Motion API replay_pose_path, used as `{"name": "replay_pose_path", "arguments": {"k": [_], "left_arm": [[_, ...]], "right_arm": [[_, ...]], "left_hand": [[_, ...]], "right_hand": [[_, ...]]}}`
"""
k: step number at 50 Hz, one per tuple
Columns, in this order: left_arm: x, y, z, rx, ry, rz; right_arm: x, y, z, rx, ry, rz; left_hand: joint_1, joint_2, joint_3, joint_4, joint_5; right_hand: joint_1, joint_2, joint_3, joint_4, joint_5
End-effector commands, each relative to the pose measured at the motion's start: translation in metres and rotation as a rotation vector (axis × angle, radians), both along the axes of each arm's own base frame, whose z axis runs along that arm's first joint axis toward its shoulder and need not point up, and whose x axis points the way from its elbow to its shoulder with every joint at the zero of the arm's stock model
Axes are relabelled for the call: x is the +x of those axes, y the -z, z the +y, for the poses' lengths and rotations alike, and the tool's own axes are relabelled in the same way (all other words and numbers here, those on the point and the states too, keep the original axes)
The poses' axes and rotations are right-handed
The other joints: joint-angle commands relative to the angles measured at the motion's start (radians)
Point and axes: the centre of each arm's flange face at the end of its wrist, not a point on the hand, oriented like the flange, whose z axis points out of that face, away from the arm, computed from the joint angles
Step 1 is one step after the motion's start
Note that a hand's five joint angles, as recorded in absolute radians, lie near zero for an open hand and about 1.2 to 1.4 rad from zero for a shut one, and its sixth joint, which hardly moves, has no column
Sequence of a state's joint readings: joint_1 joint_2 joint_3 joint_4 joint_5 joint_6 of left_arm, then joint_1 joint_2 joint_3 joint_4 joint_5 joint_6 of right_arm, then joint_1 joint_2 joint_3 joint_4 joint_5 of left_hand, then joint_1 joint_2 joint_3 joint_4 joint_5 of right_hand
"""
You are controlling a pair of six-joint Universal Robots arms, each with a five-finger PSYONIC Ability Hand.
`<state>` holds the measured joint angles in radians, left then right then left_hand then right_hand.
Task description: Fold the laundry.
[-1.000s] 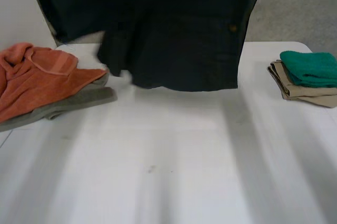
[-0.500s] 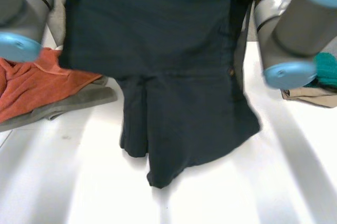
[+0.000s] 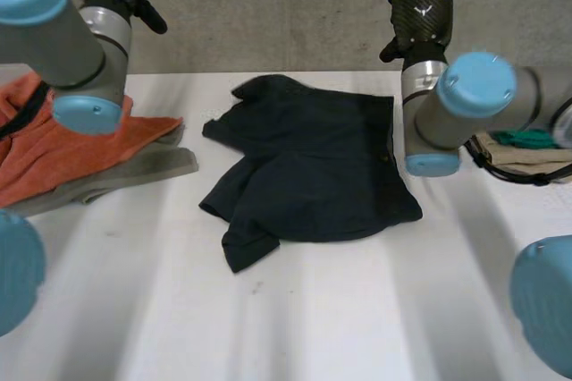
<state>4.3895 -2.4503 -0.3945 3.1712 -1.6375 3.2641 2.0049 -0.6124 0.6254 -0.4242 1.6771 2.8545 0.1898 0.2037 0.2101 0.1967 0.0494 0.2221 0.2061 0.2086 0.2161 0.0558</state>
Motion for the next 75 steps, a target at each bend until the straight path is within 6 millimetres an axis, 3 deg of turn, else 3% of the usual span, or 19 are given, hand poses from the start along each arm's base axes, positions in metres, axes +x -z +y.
{"name": "replay_pose_path", "arguments": {"k": [1, 8, 12, 16, 24, 31, 37, 39, 45, 49, 54, 55, 56, 62, 66, 67, 69, 70, 75], "left_arm": [[0.012, -0.007, 0.052, 0.168, 0.014, -0.072], [0.022, 0.018, 0.112, 0.421, 0.089, -0.152], [0.03, 0.047, 0.15, 0.61, 0.138, -0.174], [0.032, 0.075, 0.173, 0.761, 0.191, -0.149], [0.029, 0.118, 0.197, 0.955, 0.271, -0.112], [0.019, 0.145, 0.197, 1.02, 0.283, -0.102], [0.007, 0.156, 0.194, 0.996, 0.292, -0.106], [0.003, 0.158, 0.194, 0.989, 0.297, -0.112], [-0.011, 0.165, 0.192, 0.968, 0.299, -0.133], [-0.022, 0.172, 0.19, 0.968, 0.3, -0.147], [-0.032, 0.177, 0.186, 0.944, 0.278, -0.165], [-0.034, 0.176, 0.183, 0.923, 0.257, -0.164], [-0.034, 0.175, 0.181, 0.91, 0.243, -0.163], [-0.028, 0.152, 0.173, 0.812, 0.15, -0.219], [-0.017, 0.124, 0.188, 0.773, 0.145, -0.379], [-0.012, 0.111, 0.199, 0.752, 0.161, -0.462], [-0.005, 0.104, 0.213, 0.744, 0.191, -0.578], [0.001, 0.1, 0.232, 0.742, 0.238, -0.725], [0.016, 0.098, 0.287, 0.705, 0.411, -1.094]], "right_arm": [[-0.023, -0.014, 0.032, 0.251, -0.144, 0.161], [-0.051, -0.004, 0.065, 0.481, -0.222, 0.311], [-0.068, 0.014, 0.084, 0.613, -0.243, 0.393], [-0.082, 0.045, 0.104, 0.738, -0.285, 0.474], [-0.089, 0.087, 0.109, 0.733, -0.316, 0.49], [-0.086, 0.112, 0.108, 0.695, -0.316, 0.484], [-0.083, 0.126, 0.099, 0.643, -0.299, 0.468], [-0.082, 0.126, 0.097, 0.63, -0.295, 0.461], [-0.084, 0.121, 0.099, 0.613, -0.275, 0.423], [-0.087, 0.103, 0.103, 0.585, -0.261, 0.4], [-0.091, 0.087, 0.111, 0.563, -0.257, 0.398], [-0.092, 0.085, 0.115, 0.562, -0.258, 0.4], [-0.092, 0.085, 0.117, 0.561, -0.255, 0.402], [-0.098, 0.071, 0.125, 0.531, -0.242, 0.452], [-0.106, 0.057, 0.14, 0.544, -0.235, 0.544], [-0.11, 0.05, 0.149, 0.564, -0.235, 0.59], [-0.114, 0.044, 0.159, 0.604, -0.241, 0.643], [-0.116, 0.042, 0.165, 0.628, -0.249, 0.674], [-0.138, 0.033, 0.213, 0.894, -0.371, 0.902]], "left_hand": [[-0.015, -0.029, -0.036, -0.022, -0.049], [0.006, -0.008, -0.015, -0.001, -0.028], [0.261, 0.247, 0.24, 0.254, 0.227], [0.341, 0.327, 0.32, 0.334, 0.306], [0.388, 0.374, 0.367, 0.381, 0.354], [0.358, 0.344, 0.338, 0.351, 0.324], [0.306, 0.292, 0.285, 0.299, 0.272], [0.3, 0.286, 0.279, 0.293, 0.266], [0.317, 0.303, 0.297, 0.31, 0.283], [0.364, 0.35, 0.344, 0.357, 0.33], [0.815, 0.802, 0.795, 0.808, 0.781], [1.098, 1.084, 1.078, 1.091, 1.064], [1.205, 1.192, 1.185, 1.198, 1.171], [1.207, 1.193, 1.186, 1.2, 1.172], [1.207, 1.193, 1.186, 1.2, 1.172], [1.207, 1.193, 1.186, 1.2, 1.172], [1.207, 1.193, 1.186, 1.2, 1.172], [1.207, 1.193, 1.186, 1.2, 1.172], [1.207, 1.193, 1.186, 1.2, 1.172]], "right_hand": [[-0.048, -0.032, -0.034, -0.042, -0.056], [-0.048, -0.032, -0.034, -0.042, -0.056], [-0.048, -0.032, -0.034, -0.042, -0.056], [0.116, 0.132, 0.13, 0.122, 0.108], [0.357, 0.373, 0.371, 0.363, 0.349], [0.469, 0.485, 0.483, 0.475, 0.461], [0.906, 0.922, 0.919, 0.912, 0.898], [1.173, 1.189, 1.186, 1.179, 1.164], [1.174, 1.19, 1.188, 1.18, 1.166], [1.174, 1.19, 1.188, 1.18, 1.166], [1.174, 1.19, 1.188, 1.18, 1.166], [1.174, 1.19, 1.188, 1.18, 1.166], [1.174, 1.19, 1.188, 1.18, 1.166], [1.174, 1.19, 1.188, 1.18, 1.166], [1.174, 1.19, 1.188, 1.18, 1.166], [1.174, 1.19, 1.188, 1.18, 1.166], [1.174, 1.19, 1.188, 1.18, 1.166], [1.174, 1.19, 1.188, 1.18, 1.166], [1.174, 1.19, 1.188, 1.18, 1.166]]}}
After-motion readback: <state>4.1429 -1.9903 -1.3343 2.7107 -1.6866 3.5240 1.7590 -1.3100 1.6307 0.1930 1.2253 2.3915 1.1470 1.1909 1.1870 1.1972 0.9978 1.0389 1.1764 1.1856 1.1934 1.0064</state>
